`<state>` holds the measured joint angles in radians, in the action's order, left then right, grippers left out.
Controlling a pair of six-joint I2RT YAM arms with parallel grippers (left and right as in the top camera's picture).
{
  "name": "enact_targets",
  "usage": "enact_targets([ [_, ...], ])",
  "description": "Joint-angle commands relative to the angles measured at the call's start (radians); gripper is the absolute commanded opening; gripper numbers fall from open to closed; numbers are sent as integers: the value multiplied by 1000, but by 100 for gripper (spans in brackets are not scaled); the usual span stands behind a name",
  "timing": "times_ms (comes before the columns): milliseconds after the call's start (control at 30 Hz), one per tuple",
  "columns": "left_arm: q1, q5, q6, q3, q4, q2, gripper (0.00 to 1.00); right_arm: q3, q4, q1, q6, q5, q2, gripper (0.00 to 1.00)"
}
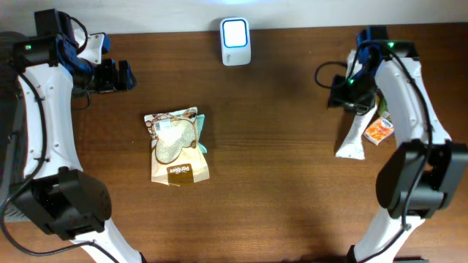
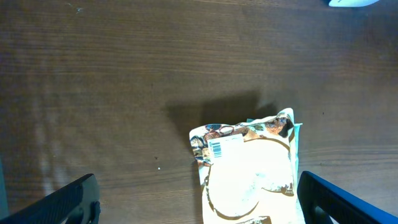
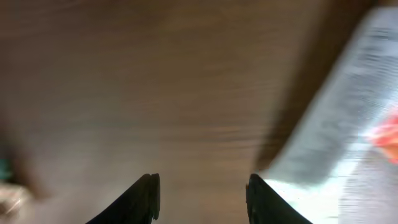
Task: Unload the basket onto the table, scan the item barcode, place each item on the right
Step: 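Move right gripper left toward the cream and teal wipes packet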
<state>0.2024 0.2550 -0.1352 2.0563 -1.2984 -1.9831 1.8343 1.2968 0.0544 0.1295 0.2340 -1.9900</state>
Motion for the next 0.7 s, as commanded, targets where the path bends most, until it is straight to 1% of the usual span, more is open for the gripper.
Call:
enact_targets([
  [0,-3,8,-16,6,-2,23,99,31,32,-67,-135,233,66,43],
  [100,-3,8,-16,6,-2,23,99,30,53,-115,-205,324,70,42],
  [300,-3,8,-16,6,-2,23,99,29,45,-187,-205,335,70,42],
  [433,-3,8,-16,6,-2,23,99,9,-7,-252,-203,339,68,42],
  [500,-3,8,-16,6,-2,23,99,-5,-48,-283,-174,339,64,42],
  [533,-3,8,-16,6,-2,23,99,-26,-113,-317,-114,340,56,42],
  [667,-3,8,-16,6,-2,23,99,-89,-278,-375,12,343,42,42],
])
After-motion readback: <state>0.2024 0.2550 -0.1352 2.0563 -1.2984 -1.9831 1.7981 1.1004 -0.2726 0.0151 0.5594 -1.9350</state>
